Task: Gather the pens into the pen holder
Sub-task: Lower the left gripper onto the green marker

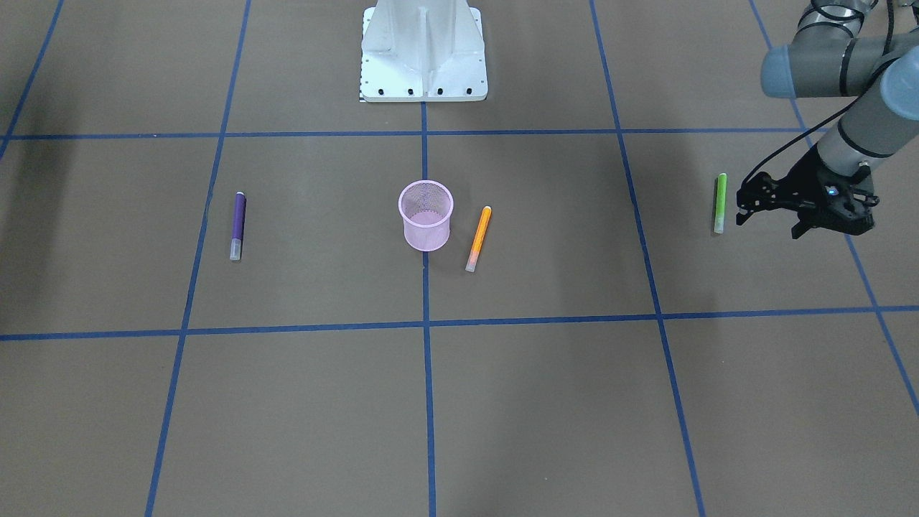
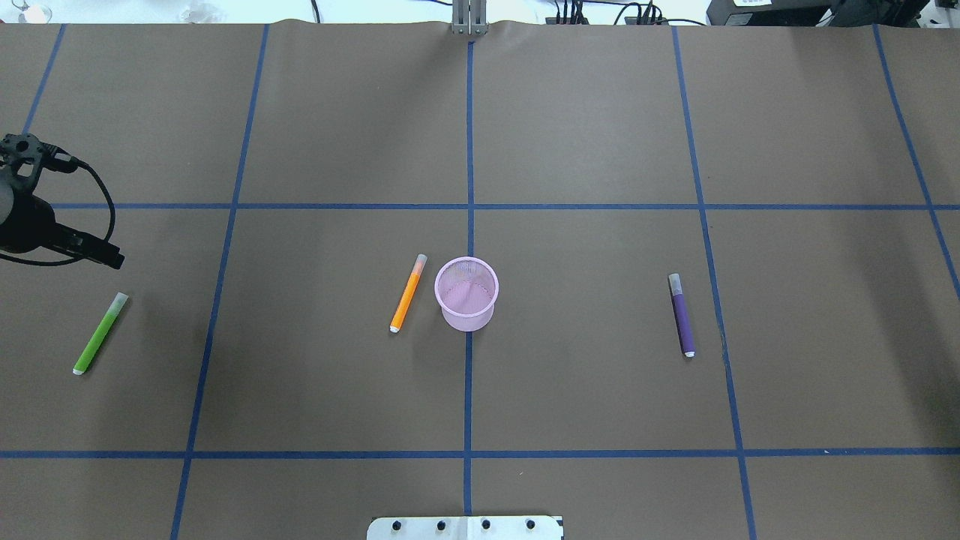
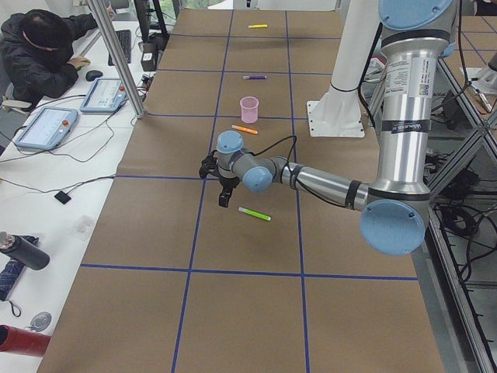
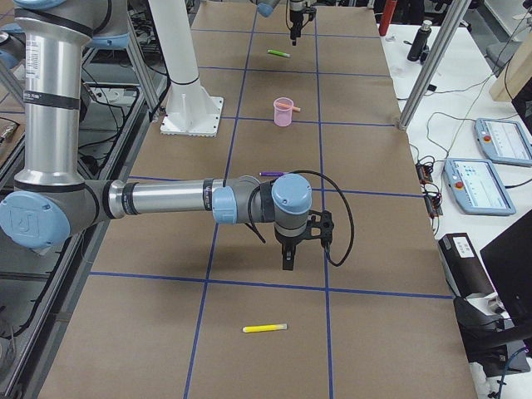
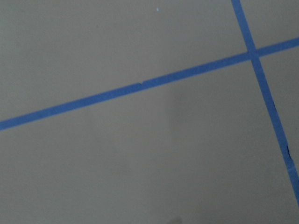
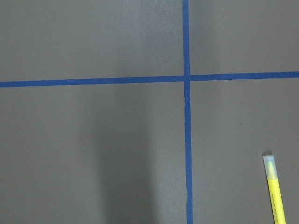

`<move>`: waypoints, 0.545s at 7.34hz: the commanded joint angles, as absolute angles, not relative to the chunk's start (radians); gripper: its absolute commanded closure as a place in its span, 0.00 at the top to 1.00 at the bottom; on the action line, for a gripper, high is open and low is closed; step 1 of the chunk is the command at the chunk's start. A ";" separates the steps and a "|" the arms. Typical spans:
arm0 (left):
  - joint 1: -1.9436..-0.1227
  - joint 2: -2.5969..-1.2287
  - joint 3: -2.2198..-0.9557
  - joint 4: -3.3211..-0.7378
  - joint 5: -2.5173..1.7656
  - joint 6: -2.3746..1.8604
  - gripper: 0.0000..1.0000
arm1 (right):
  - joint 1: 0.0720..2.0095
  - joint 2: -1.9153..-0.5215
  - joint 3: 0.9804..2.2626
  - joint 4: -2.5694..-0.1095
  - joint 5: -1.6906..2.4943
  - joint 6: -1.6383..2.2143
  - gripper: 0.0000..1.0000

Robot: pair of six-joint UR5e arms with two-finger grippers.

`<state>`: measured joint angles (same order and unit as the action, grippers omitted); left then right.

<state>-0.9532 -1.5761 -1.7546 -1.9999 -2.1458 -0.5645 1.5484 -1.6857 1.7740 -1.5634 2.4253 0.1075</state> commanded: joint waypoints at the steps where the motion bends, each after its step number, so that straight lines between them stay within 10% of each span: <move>1: -0.899 -1.572 -1.746 -2.002 -2.118 -0.584 0.95 | 1.548 -1.686 1.769 -1.560 2.427 0.107 1.00; 4: -0.859 -1.552 -1.727 -2.003 -2.111 -0.577 0.93 | 1.545 -1.684 1.764 -1.560 2.427 0.109 1.00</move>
